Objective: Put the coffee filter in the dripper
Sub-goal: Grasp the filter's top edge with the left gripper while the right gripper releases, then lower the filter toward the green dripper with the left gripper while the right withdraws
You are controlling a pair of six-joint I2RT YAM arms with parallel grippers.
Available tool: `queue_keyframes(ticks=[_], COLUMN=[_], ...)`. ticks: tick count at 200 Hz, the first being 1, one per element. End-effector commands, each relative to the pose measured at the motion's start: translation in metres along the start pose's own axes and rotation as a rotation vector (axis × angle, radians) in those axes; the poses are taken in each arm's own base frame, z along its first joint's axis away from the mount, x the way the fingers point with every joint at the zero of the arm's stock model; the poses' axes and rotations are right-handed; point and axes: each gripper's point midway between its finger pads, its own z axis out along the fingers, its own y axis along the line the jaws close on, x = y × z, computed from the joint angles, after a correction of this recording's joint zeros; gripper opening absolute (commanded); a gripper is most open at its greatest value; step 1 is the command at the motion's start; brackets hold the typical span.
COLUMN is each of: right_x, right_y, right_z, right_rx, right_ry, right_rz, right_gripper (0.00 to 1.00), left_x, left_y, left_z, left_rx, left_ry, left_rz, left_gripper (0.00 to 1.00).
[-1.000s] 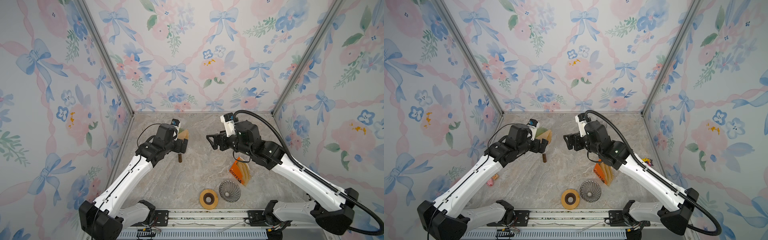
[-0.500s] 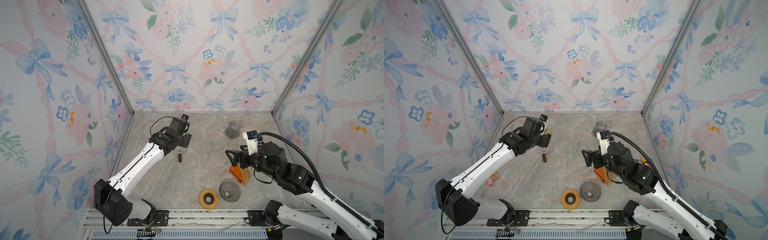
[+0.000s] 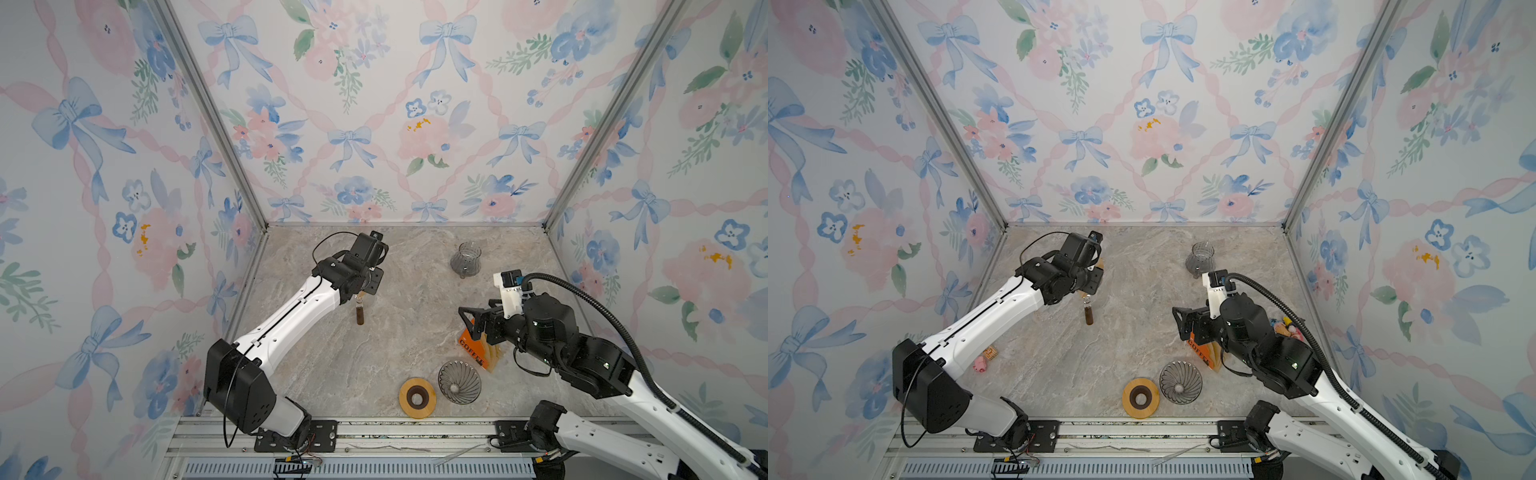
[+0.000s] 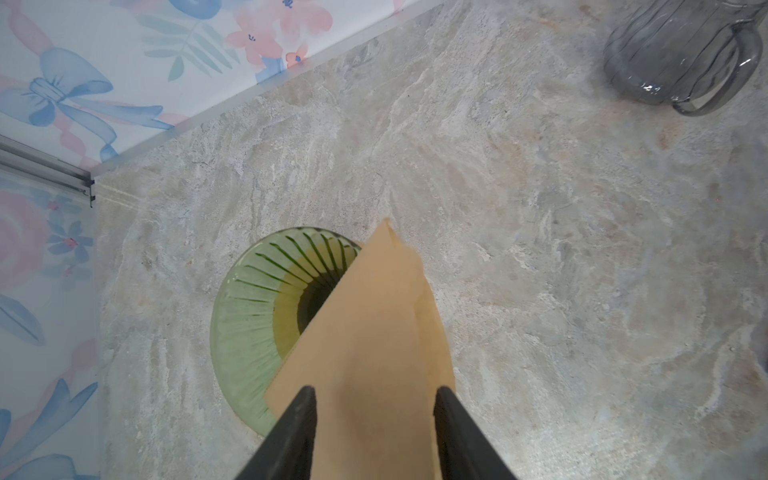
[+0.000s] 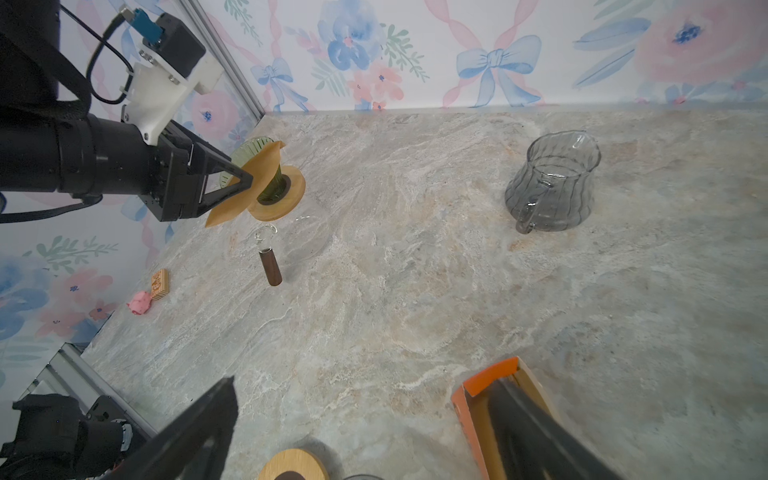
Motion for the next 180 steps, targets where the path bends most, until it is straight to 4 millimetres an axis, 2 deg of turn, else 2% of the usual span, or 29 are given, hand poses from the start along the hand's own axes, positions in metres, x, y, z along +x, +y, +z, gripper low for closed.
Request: queue_keyframes(ticks=[1, 62, 104, 119, 157, 180], right_x=[0.002, -0.01, -0.01, -0.01, -0.007, -0.008], right_y=[-0.004, 0.009, 0.023, 0.027, 0.04, 0.045], right_z=[0.0, 0.006, 0.019, 0.024, 0.039, 0.047], right_rx=[0.018, -0.022, -0.074, -0.084, -0.11, -0.062], right_ry=[-0.003, -0.018, 0.016, 0.023, 0.042, 0.051], right_rz=[-0.003, -0.044, -0.061, -0.053, -0.04, -0.052], right_gripper=[0.96, 0.97, 0.98, 0.98, 0.98, 0.97], left_x=[-0.008, -0.021, -0.029, -0.031, -0.016, -0.014], left_y=[0.003, 0.019, 0.031, 0.035, 0.056, 0.062], left_z=[-0.001, 0.0, -0.005, -0.006, 0.001, 0.004], left_rx=[-0.027, -0.045, -0.028, -0.015, -0.046, -0.011], left_ry=[-0.001, -0.015, -0.036, -0.041, -0.016, -0.013], left_rz=[-0.01, -0.095, -0.161, -0.178, -0.239, -0.246], left_gripper=[0.39, 0.17, 0.08, 0.07, 0.05, 0.11])
